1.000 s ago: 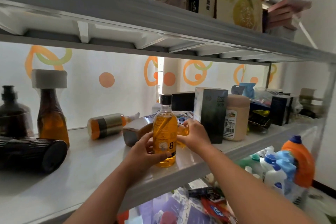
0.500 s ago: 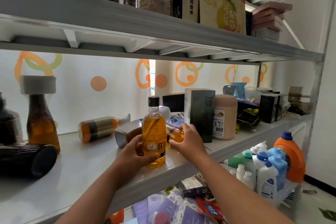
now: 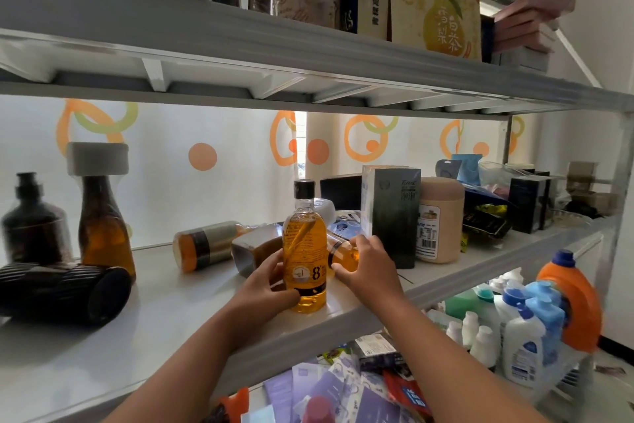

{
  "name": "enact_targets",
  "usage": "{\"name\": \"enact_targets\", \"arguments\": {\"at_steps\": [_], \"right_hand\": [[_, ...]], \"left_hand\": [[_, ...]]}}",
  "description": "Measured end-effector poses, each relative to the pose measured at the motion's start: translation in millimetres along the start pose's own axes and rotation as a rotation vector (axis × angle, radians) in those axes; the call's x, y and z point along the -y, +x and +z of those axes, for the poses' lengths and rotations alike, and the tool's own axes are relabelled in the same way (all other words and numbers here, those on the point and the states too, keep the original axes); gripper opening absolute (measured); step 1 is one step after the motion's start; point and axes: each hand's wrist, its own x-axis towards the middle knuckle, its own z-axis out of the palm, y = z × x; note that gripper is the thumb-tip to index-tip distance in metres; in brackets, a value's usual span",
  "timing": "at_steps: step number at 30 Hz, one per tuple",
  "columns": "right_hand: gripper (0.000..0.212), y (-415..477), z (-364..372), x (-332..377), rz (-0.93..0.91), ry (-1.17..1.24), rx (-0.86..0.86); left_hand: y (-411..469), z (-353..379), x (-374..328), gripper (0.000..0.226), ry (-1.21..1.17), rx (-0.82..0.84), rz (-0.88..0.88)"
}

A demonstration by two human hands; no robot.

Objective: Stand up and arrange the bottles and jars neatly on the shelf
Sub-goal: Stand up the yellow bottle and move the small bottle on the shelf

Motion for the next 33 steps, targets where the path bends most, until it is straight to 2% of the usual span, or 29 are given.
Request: {"name": "enact_targets", "arguments": {"at_steps": [2, 6, 8, 9, 12, 15, 19, 26, 33], "right_hand": [[0.058, -1.5, 1.2, -0.1, -0.005, -0.012, -0.011], [0.057, -5.2, 5.9, -1.1, -0.011, -0.027, -0.056], [0.057, -6.2, 7.5, -0.6, -0.009, -0.025, -0.068], [0.057, -6.5, 7.9, -0.2, -0.008, -0.024, -0.068], [0.057, -6.7, 7.9, 1.5, -0.008, -0.025, -0.063], [0.057, -6.6, 7.8, 2.1, -0.012, -0.04, -0.057], [0.057, -6.9, 7.6, 2.1, -0.019, -0.054, -0.048], [0.057, -4.5, -0.6, 2.6, 0.011, -0.037, -0.002], [0.059, -12.4, -13.3, 1.5, 0.036, 0.008, 0.024]], "left_hand": [[-0.8, -3.0, 0.3, 0.059, 0.055, -0.092, 0.061], [-1.5, -4.0, -2.6, 0.022, 0.428, -0.605, 0.301], [0.1, -7.8, -3.1, 0.015, 0.577, -0.709, 0.383], [3.5, -12.0, -1.4, 0.019, 0.661, -0.727, 0.392], [18.0, -28.6, 5.9, 0.047, 0.853, -0.676, 0.254], [28.8, -41.1, 16.6, 0.066, 0.9, -0.56, 0.06], [30.9, -44.4, 24.0, 0.067, 0.77, -0.467, -0.018], [25.0, -36.9, 16.7, 0.071, 0.753, -0.51, -0.036], [22.4, -32.4, 15.5, 0.07, 0.843, -0.57, -0.04]]}}
